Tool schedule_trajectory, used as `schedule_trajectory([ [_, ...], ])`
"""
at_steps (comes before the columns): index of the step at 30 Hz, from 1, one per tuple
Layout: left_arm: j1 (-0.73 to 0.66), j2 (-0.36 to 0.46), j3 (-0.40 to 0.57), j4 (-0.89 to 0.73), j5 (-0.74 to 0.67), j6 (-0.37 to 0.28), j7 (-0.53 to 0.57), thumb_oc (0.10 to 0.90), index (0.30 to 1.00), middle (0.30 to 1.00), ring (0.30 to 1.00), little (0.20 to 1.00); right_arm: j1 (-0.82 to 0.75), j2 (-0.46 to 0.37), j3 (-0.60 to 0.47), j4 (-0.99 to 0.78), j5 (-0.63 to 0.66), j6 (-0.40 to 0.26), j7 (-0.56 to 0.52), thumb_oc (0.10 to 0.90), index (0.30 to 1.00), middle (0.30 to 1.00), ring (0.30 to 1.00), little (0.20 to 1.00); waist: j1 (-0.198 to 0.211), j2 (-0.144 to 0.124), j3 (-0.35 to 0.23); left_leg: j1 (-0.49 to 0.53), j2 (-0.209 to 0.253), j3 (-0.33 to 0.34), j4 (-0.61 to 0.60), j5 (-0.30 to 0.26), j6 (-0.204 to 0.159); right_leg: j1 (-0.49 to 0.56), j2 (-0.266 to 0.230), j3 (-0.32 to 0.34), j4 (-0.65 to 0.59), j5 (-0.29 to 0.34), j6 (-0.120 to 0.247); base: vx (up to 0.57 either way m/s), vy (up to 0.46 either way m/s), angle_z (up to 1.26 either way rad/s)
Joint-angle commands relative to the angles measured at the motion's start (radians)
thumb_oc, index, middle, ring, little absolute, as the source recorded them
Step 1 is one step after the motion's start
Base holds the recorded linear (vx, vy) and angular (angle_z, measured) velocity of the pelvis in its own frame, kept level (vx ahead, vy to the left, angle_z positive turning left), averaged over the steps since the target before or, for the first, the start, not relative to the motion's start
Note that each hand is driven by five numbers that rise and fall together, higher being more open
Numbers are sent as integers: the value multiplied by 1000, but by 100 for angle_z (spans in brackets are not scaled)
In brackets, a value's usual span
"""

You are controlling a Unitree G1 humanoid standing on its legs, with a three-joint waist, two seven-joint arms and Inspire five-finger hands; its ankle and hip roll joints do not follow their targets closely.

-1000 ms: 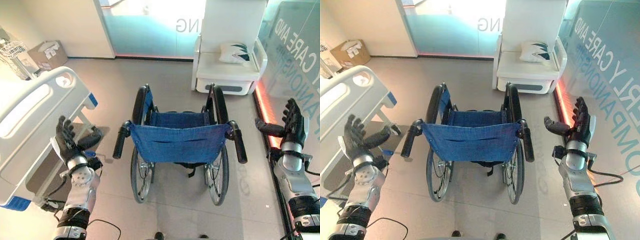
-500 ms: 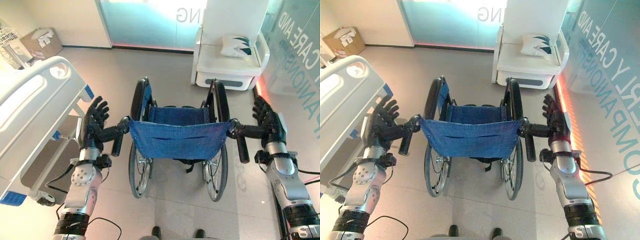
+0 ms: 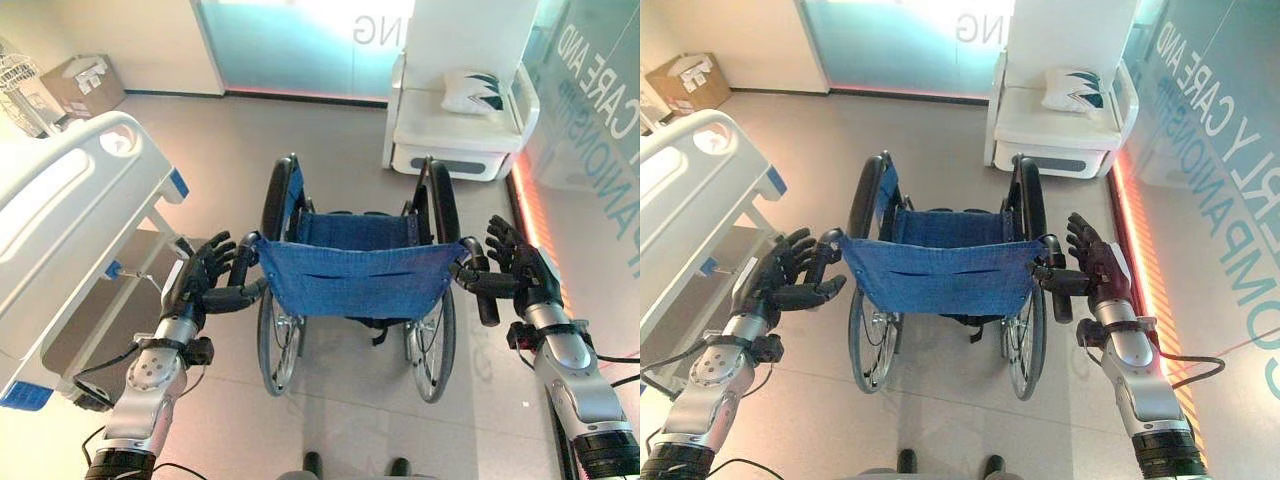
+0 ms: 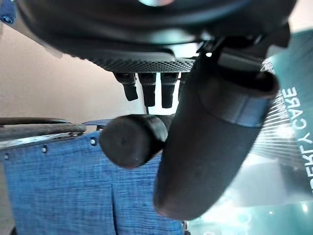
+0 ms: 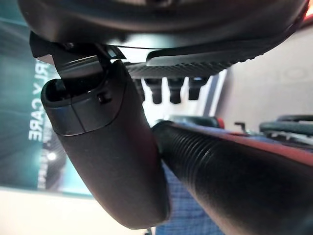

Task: Push the wheelchair next to the bed

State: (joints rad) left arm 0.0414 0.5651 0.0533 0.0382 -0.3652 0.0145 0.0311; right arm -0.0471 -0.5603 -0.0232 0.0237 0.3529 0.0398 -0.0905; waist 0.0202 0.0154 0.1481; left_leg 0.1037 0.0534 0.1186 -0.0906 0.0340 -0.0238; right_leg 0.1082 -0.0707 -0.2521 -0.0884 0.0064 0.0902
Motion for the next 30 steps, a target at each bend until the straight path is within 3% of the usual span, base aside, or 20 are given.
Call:
schedule_trajectory([
  [1,-108,94,18,-36,43,-67,49,800,900,900,900,900,-78,-88,-1,-75,-84,-17,-10,800,900,900,900,900,-6,-24,-43,1,-57,22,10,-60,50,-45,-7,22,88,-26,27,0,0,0],
  [5,-145,86,-17,9,32,-67,84,800,900,900,900,900,-101,-97,28,-51,-92,18,-3,800,900,900,900,900,-9,-29,-43,2,-56,26,12,-59,50,-45,-7,25,90,-26,28,0,0,0],
  [12,-263,87,-107,115,33,-48,167,800,900,900,900,900,-210,-142,107,57,-225,157,-115,800,900,900,900,900,-17,-36,-42,5,-58,29,15,-61,50,-47,-3,34,95,-23,30,-6,-13,-4],
  [18,-361,124,-157,186,67,33,187,800,900,900,900,900,-301,-160,162,93,-265,269,-105,800,900,900,900,900,-23,-32,-35,9,-61,32,21,-63,52,-45,0,43,102,-28,27,-4,-3,-2],
  [23,-412,160,-184,260,111,84,176,800,900,900,900,900,-359,-176,210,113,-283,396,-44,800,900,900,900,900,-24,-33,-29,5,-62,34,28,-65,52,-45,1,46,104,-29,26,0,0,0],
  [30,-440,219,-215,326,199,178,148,800,900,900,900,900,-408,-217,238,198,-405,588,-31,800,900,900,900,900,-16,-37,-18,0,-61,35,35,-69,56,-46,3,48,108,-30,25,0,0,0],
])
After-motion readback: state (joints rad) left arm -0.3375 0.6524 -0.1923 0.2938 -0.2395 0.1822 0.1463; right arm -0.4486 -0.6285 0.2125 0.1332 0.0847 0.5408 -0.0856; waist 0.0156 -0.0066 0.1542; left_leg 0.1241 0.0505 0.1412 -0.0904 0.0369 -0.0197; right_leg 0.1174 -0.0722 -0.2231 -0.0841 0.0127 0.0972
